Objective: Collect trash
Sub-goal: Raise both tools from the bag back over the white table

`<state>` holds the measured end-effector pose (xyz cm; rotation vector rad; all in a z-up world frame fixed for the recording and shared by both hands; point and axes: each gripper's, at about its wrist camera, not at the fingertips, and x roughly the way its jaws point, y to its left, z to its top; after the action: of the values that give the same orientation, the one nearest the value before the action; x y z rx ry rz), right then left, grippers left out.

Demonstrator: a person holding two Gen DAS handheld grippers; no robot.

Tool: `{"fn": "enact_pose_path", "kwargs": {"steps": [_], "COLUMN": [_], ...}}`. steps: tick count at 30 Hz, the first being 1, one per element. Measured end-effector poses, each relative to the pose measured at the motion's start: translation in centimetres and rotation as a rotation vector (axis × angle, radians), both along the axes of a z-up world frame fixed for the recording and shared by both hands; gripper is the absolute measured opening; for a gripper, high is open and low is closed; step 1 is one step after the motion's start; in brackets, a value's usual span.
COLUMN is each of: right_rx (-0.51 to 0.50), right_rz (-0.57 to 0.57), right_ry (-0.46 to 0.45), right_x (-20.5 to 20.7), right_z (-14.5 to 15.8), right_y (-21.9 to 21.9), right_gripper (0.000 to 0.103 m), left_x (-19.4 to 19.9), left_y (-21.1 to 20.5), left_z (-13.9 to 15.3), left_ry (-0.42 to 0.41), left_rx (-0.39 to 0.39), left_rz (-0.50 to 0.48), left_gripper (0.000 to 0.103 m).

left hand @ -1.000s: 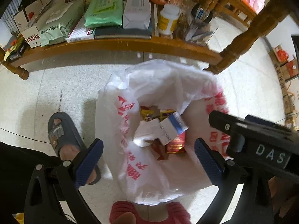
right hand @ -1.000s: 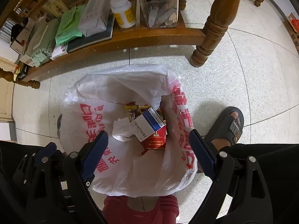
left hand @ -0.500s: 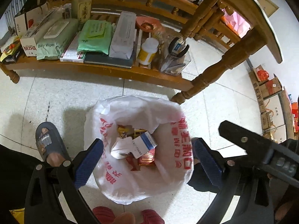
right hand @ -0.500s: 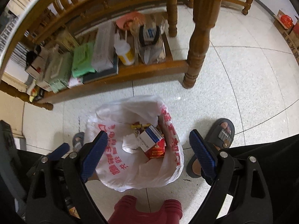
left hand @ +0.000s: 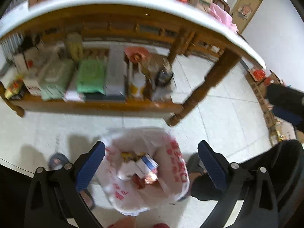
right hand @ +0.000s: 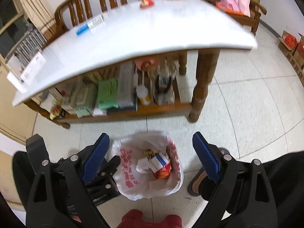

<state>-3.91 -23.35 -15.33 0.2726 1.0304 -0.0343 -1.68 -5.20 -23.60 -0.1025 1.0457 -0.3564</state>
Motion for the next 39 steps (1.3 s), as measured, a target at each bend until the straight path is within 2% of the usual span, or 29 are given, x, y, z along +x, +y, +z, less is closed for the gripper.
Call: {"fn": "enact_pose_path", "kwargs": {"steps": [9,12,17,21,24,30,34,39], "right_rx": [-0.046,-0.068,-0.104,-0.133,-0.146,-0.140,-0.156,-0.180], "right_rz": [0.010,0.014,0.012,0.024,0.019,0.004,-0.014,-0.027], "right_ry": [-0.124,-0.143,-0.176,-0.188,-0.177,-0.161,-0.141,-0.096], "right_x": [1.9,3.2,6.1,9.1,11.9,17.6,21.5,26.2], "right_z": [8.3,10.3,13.4,15.5,16.9,18.7,19.0,17.8], "right_y": [-1.0,-1.1,-0.9,-0.8,-0.8,-1.1,-1.2,-1.3], "right_gripper": [0.092,0.092,0.096,0.096,0.096,0.096,0.096,0.096], "left_x": [2.6,4.0,7.1,11.2,14.1,19.7,23.6,27.4], "left_y": [2.9,3.5,4.1,5.1,5.5,5.2,4.6,4.3], "left_z": [7.5,10.3,15.0,18.3,19.3,20.4,19.4,17.8], "left_ry": [-0.122,-0.165,-0.257,-0.309,-0.329,-0.387,-0.373,-0.356], "left_rx": [0.007,0.034,0.140,0.153,0.179,0.279,0.308,0.312], "left_rz": [0.027,0.016,-0.007,0.016,0.012,-0.126,-0.185,-0.238], "left_gripper": [0.095,0.095,0.095,0.095,0.095,0.095,0.095,0.095]}}
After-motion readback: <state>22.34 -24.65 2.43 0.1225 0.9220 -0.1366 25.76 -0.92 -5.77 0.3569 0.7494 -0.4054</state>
